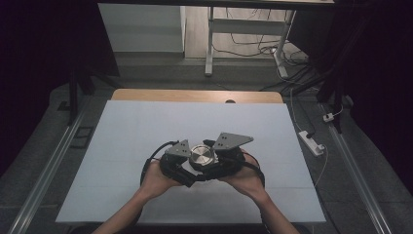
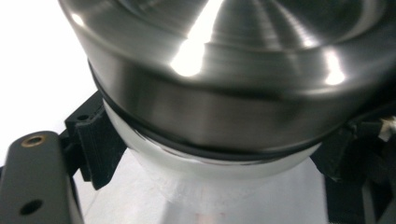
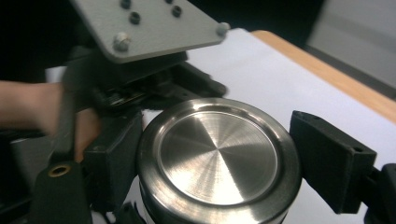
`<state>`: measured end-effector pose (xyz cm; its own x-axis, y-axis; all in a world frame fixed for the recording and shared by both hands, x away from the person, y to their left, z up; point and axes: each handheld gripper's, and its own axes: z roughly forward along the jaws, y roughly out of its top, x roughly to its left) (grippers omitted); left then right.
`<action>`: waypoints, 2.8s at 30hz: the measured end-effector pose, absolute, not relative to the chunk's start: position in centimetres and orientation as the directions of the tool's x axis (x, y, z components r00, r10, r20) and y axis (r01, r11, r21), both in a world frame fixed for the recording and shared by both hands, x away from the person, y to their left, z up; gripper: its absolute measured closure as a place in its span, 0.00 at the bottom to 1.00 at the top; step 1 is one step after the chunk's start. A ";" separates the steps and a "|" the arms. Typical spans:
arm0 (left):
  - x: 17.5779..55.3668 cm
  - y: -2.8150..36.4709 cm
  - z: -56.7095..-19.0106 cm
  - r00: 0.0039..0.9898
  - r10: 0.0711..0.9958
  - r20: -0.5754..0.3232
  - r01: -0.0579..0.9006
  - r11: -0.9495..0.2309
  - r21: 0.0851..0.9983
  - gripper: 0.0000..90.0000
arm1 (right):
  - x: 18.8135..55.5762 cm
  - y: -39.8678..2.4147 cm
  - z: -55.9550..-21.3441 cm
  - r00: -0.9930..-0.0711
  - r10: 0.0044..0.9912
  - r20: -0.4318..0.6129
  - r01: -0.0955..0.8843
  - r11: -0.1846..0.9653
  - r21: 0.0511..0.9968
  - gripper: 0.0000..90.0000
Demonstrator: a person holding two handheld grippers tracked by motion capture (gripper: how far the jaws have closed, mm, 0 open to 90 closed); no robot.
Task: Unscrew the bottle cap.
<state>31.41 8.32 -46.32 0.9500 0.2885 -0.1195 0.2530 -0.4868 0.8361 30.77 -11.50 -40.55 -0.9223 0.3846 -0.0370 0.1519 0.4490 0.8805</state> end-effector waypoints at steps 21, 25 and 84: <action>31.2 8.4 -46.0 0.921 0.372 -0.115 0.290 -0.459 0.840 0.18 | 30.9 -12.1 -39.7 -0.895 0.444 0.035 0.237 0.409 0.881 0.09; 31.0 8.2 -45.9 0.927 0.358 -0.117 0.284 -0.460 0.841 0.18 | 30.5 -11.2 -40.4 -0.891 0.453 -0.007 0.210 0.426 0.880 0.20; 34.3 12.9 -46.8 0.888 0.450 -0.093 0.309 -0.433 0.847 0.18 | 29.3 -13.4 -41.1 -0.953 0.304 0.020 0.142 0.384 0.913 0.21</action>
